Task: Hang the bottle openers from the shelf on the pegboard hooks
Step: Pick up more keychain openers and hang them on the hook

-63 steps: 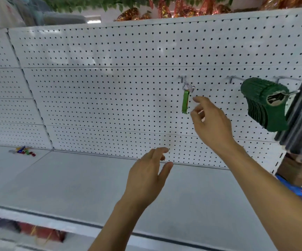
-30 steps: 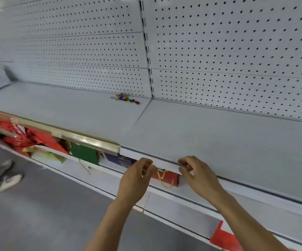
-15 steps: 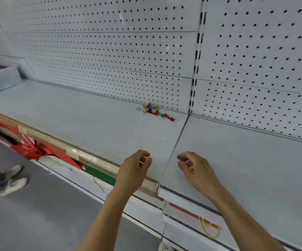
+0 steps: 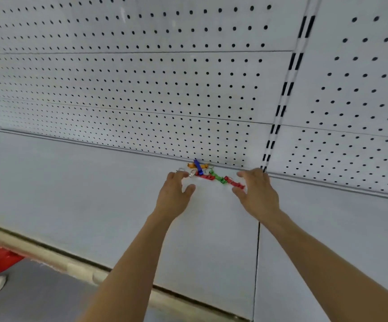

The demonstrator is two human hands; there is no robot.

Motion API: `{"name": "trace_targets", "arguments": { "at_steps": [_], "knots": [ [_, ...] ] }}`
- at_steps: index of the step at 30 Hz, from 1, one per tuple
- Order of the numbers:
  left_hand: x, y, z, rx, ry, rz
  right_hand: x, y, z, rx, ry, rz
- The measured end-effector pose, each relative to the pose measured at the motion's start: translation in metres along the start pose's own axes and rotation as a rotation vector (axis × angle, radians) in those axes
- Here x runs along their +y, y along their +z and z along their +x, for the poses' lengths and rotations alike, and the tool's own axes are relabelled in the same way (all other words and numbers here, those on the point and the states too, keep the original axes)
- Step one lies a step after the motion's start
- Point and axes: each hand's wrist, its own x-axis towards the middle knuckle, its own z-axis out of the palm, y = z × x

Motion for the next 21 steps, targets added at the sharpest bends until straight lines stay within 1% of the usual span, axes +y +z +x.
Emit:
{"name": "trace_targets", "arguments": {
  "at_steps": [2,5,7,10,12,14,15,17,18,19,21],
  "knots": [
    [-0.005,0.0,0.029,-0.022,0.019,0.033,-0.004,0.007,0.01,-0.052,0.064,-0.026],
    [-0.01,0.007,0.058,-0.106,0.086,0.229,-0.009,0.017,0.016,-0.083,0.12,-0.093],
    [-0.015,0.008,0.07,-0.135,0.155,0.322,-0.013,0.02,0.015,-0.07,0.144,-0.135],
    [-0.022,0.003,0.082,-0.153,0.284,0.422,-0.022,0.018,0.01,-0.103,0.185,-0.236],
    [-0.028,-0.004,0.086,-0.163,0.326,0.448,-0.029,0.015,0.002,-0.123,0.238,-0.259],
    [-0.035,-0.013,0.086,-0.135,0.296,0.356,-0.033,0.015,-0.009,-0.113,0.313,-0.184],
    [-0.038,-0.019,0.085,-0.084,0.27,0.286,-0.035,0.015,-0.014,-0.098,0.36,-0.105],
    [-0.039,-0.031,0.078,0.026,0.215,0.115,-0.041,0.015,-0.025,-0.061,0.462,0.145],
    [-0.037,-0.035,0.074,0.036,0.191,-0.007,-0.045,0.013,-0.031,-0.044,0.506,0.311],
    [-0.032,-0.039,0.067,0.01,0.161,-0.151,-0.049,0.011,-0.038,-0.031,0.542,0.477],
    [-0.018,-0.043,0.049,-0.111,0.056,-0.424,-0.06,0.004,-0.051,-0.016,0.59,0.725]
  ]
}}
